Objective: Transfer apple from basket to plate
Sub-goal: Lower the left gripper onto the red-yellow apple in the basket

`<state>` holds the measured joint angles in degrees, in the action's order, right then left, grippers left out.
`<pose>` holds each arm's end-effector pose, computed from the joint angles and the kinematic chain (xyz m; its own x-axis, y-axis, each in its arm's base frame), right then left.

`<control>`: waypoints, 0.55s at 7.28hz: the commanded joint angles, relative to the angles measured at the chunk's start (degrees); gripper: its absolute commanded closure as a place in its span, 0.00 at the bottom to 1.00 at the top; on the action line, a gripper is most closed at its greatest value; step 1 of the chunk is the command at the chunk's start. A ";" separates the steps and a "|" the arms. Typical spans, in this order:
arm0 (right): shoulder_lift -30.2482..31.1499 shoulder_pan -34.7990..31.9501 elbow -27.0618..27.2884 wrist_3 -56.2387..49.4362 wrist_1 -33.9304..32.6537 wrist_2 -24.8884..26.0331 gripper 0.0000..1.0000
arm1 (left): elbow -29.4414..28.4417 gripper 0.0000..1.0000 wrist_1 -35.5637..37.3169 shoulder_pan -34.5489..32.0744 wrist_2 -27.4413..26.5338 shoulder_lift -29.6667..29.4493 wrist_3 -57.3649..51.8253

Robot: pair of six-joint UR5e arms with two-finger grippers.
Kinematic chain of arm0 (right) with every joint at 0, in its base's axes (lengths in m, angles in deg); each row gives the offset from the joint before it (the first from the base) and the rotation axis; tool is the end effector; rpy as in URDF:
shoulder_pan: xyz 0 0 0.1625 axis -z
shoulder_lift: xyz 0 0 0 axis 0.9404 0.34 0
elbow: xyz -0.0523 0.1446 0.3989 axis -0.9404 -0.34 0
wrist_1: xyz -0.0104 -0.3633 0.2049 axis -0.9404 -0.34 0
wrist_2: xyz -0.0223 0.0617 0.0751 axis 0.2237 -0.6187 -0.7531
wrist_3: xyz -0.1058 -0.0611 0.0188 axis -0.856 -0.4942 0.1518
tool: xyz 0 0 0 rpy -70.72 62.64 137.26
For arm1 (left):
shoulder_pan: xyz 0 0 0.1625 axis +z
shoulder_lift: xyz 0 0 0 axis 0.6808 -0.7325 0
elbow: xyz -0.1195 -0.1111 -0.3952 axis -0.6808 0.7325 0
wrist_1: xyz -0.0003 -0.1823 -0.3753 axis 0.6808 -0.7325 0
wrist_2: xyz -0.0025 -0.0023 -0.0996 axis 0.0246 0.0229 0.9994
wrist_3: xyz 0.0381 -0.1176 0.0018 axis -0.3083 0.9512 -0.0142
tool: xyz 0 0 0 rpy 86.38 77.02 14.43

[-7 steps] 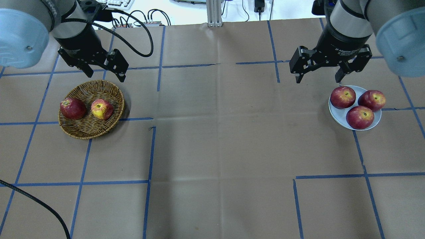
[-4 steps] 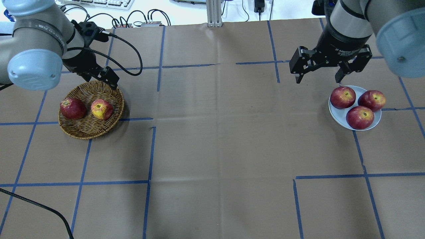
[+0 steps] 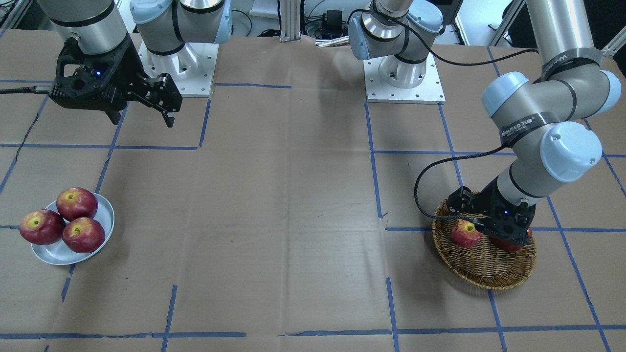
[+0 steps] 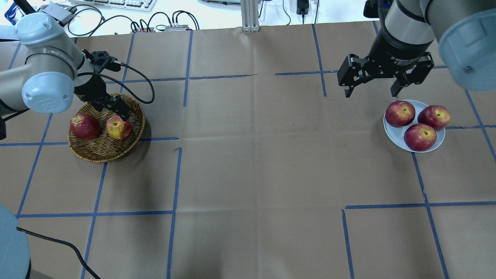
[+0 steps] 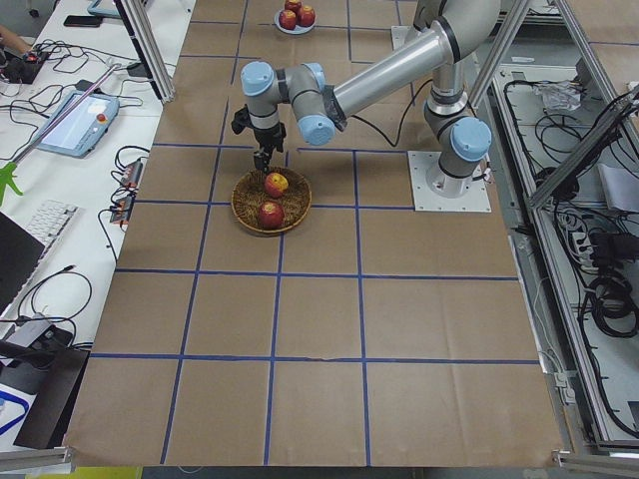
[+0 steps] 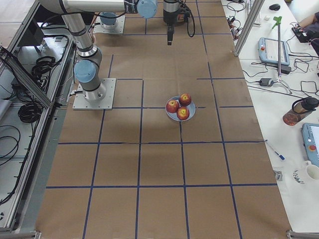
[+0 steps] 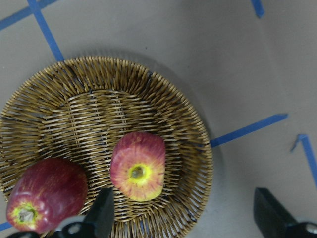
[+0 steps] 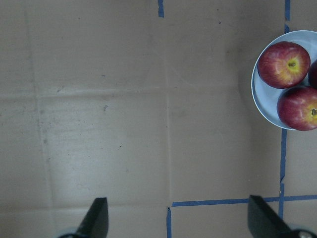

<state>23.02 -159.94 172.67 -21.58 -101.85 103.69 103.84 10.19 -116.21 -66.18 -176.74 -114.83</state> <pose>0.1311 -0.4833 0.4620 -0.9992 0.0386 0.0055 0.0385 0.9991 -0.0187 0.0416 -0.5942 0.2476 -0.9215 0.3883 0.0104 0.3883 0.9205 0.0438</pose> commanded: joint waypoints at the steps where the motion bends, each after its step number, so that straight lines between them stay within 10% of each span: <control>1: 0.00 -0.01 0.00 0.00 0.00 0.00 0.00 | 0.18 0.02 2.58 0.88 -0.18 -2.62 -0.90; 4: 0.00 -0.01 0.09 0.00 0.00 0.00 0.00 | 2.46 0.02 8.10 1.58 -0.10 -5.70 -0.37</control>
<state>23.02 -159.94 172.69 -21.58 -101.85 103.69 105.18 15.83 -115.03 -66.34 -181.43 -115.39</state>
